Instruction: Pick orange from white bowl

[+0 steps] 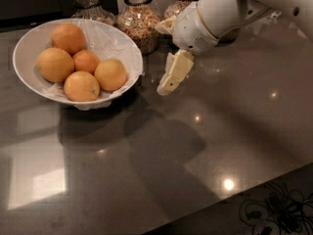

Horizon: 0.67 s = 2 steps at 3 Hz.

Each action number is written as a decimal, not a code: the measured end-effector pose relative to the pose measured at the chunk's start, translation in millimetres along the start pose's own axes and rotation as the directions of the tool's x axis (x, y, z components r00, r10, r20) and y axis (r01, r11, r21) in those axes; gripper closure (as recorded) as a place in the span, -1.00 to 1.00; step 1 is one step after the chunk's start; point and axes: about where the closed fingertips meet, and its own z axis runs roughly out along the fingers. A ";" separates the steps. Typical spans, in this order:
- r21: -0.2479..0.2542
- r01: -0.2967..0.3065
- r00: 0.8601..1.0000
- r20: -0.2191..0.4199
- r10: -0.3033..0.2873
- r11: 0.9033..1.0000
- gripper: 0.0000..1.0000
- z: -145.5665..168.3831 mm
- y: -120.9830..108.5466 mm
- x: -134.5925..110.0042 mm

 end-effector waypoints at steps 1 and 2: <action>-0.018 0.041 0.996 0.079 -0.039 0.999 -1.00 18.2 -8.5 -21.8; -0.047 0.078 0.990 0.124 -0.072 0.996 -1.00 34.1 -16.8 -39.2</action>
Offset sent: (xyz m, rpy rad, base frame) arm 0.0264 0.0773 0.0106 0.1282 -0.0138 0.1884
